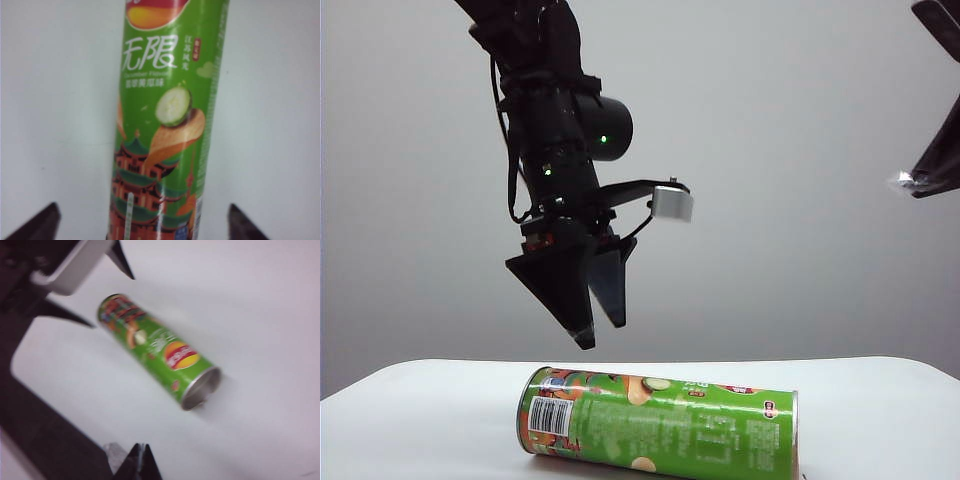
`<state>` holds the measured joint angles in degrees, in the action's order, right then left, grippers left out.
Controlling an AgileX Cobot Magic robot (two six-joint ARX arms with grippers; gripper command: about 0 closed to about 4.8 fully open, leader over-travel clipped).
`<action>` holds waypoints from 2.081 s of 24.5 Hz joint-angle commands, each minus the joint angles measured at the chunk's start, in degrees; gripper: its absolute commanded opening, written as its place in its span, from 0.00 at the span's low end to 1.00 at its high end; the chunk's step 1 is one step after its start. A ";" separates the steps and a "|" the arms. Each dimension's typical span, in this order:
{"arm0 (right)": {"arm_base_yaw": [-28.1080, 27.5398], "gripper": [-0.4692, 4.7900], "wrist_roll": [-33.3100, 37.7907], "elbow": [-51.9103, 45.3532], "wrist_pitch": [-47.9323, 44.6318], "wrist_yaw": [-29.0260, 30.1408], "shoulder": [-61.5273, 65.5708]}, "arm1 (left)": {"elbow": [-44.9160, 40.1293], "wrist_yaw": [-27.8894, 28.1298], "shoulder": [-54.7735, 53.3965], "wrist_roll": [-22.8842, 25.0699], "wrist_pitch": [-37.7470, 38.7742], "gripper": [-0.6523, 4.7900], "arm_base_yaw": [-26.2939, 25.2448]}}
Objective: Pick up the green tub of chips from the desk, pull out the transparent container with the chips inside partially, and then place the chips back on the desk.
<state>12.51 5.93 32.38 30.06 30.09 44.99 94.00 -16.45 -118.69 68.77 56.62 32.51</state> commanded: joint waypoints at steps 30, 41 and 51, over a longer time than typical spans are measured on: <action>-0.02 0.08 -0.22 0.24 2.60 4.35 -0.17 | 0.11 5.62 -12.07 -8.15 -6.16 0.48 2.05; -0.07 0.08 -0.15 0.24 2.99 -7.50 -0.07 | 0.13 7.74 -8.04 -8.17 -3.93 0.41 2.14; -0.85 0.28 0.55 1.97 -3.54 -0.46 0.28 | 0.11 7.21 4.24 -9.73 -0.81 0.41 2.10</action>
<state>12.16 6.39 33.34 28.01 26.76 45.47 93.97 -8.38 -116.36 59.42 55.79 34.52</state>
